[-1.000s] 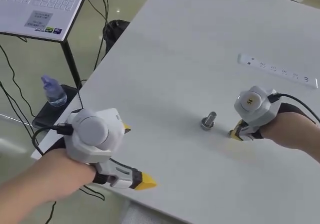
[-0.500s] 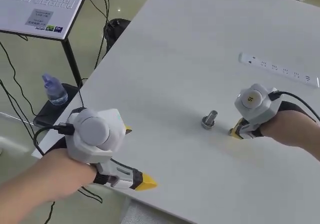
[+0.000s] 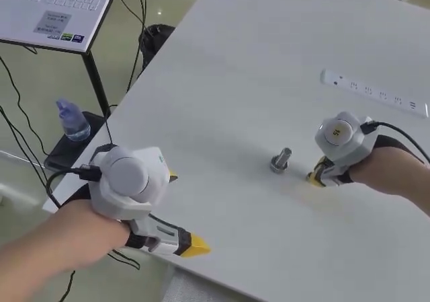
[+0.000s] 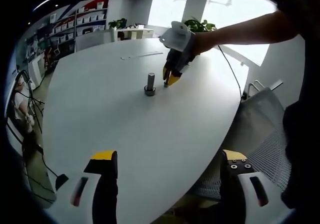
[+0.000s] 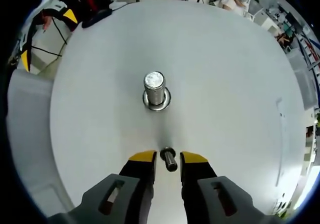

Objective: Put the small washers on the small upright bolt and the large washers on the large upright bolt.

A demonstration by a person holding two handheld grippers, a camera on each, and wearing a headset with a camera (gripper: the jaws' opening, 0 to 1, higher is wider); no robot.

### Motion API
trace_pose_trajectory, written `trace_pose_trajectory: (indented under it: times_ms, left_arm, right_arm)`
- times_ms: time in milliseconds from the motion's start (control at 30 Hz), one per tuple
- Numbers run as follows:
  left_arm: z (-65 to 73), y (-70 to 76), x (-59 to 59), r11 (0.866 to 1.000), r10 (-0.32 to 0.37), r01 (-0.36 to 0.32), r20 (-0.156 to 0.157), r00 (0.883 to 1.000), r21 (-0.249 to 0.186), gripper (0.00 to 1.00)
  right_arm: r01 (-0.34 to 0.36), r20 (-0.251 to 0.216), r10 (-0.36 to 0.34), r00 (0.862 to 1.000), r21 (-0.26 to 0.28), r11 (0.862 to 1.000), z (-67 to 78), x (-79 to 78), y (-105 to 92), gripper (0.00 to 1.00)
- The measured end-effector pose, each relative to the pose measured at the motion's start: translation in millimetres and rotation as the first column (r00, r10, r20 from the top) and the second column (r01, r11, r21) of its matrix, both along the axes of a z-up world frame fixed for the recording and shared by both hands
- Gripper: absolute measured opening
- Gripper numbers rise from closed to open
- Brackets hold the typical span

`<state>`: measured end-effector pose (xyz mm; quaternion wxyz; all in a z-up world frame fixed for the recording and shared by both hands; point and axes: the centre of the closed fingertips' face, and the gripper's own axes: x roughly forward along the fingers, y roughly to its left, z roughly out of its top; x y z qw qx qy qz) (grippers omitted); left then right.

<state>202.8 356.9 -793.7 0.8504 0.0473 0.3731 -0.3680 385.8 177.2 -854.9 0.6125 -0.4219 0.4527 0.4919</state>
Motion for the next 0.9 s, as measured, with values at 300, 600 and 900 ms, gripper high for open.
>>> trace_pose_trajectory:
  times_ms: [300, 600, 900]
  left_arm:
    - [2.9, 0.5, -0.2, 1.0, 0.002, -0.002, 0.006, 1.0, -0.002, 0.84]
    - [9.8, -3.3, 1.0, 1.0, -0.01, 0.01, 0.019, 1.0, 0.004, 0.85]
    - [16.5, -2.8, 4.5, 1.0, 0.02, -0.02, 0.026, 0.999, -0.014, 0.86]
  right_arm:
    - [0.003, 0.0, -0.003, 1.0, 0.017, 1.0, 6.6, -0.2, 2.4, 0.24]
    - [0.038, 0.017, -0.039, 0.999, 0.074, 0.997, 26.4, 1.1, 2.7, 0.31]
    - [0.059, 0.042, -0.065, 0.997, 0.147, 0.987, 52.7, -2.8, 0.1, 0.34]
